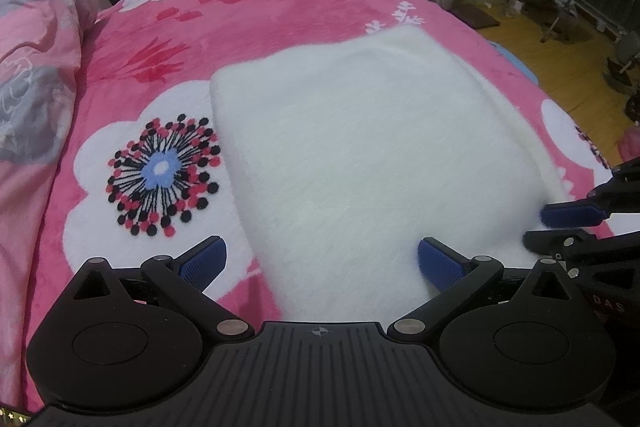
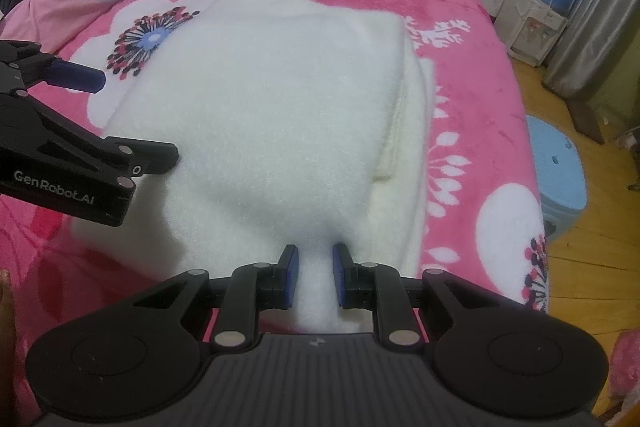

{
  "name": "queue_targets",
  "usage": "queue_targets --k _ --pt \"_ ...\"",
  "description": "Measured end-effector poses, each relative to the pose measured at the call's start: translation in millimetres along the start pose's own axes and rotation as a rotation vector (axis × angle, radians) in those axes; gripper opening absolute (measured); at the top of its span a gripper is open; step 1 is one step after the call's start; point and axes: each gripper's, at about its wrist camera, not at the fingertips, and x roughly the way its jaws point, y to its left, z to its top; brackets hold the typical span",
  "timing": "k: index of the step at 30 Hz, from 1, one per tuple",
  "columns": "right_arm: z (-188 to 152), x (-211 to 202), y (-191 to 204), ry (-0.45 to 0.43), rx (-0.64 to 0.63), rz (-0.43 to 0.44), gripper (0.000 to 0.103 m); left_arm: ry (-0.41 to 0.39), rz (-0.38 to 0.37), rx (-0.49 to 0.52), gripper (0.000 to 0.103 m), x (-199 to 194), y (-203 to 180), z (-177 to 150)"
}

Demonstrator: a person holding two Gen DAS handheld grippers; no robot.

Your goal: Fold clothes

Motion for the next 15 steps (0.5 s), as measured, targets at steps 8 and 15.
queue_targets --k 8,15 --pt "-11.3 -27.3 -32.6 -0.173 0.203 0.099 0.028 -0.044 -0.003 -0.051 0.103 -9.4 15.3 -8.6" --pt "-11.5 -27.2 -80.3 -0.261 0.457 0.174 0.037 -0.056 -0.001 -0.043 0.103 -5.8 17.5 -10.7"
